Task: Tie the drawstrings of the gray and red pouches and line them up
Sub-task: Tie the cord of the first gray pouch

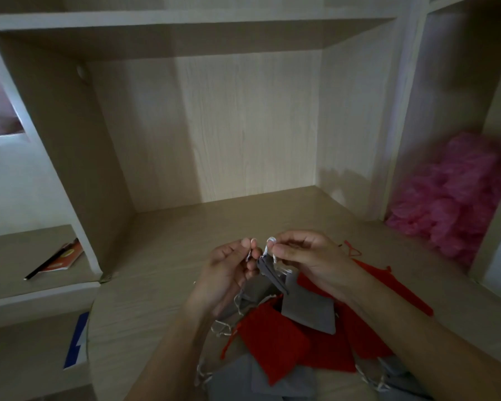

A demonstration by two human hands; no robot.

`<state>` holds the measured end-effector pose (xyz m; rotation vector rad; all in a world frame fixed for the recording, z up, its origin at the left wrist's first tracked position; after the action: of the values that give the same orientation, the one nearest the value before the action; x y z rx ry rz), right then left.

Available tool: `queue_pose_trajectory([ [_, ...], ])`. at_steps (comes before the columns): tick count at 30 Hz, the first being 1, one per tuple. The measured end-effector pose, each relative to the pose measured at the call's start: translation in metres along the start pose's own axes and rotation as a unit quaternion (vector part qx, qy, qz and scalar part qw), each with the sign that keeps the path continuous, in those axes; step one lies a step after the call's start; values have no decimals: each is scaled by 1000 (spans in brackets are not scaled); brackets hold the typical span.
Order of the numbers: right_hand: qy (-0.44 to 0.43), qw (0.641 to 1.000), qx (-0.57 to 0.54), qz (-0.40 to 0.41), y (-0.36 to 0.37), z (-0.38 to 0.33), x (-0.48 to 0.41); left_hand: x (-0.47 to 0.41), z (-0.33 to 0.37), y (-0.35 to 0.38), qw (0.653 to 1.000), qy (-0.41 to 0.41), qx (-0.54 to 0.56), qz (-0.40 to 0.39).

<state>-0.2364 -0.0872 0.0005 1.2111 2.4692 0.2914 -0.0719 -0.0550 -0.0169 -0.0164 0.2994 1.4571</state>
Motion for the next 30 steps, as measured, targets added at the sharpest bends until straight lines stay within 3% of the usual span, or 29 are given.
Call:
queue_pose_trajectory([
  [5,-69,990,120,20,1,-3,0,-1,-1,3,998,26,-43,40],
  [15,-157,969,187,41,5,6,1,2,-2,7,989,56,-107,80],
  [22,-266,876,400,38,5,10,3,1,0,-2,980,51,-185,50],
  [27,-346,769,534,63,4,15,1,2,1,-2,977,50,-205,28],
  [30,-363,752,545,74,7,14,3,2,3,-2,977,62,-203,37],
])
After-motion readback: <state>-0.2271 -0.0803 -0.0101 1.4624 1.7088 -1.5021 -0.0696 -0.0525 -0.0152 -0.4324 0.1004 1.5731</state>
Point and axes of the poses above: each hand's wrist, its own x-axis away from the middle knuckle, its own y-axis out of the palm, z = x × y, the point moved 1 cm from there along -x, towards the middle knuckle, and after that the axes turned 11 degrees about -x, right-handed, at the moved point
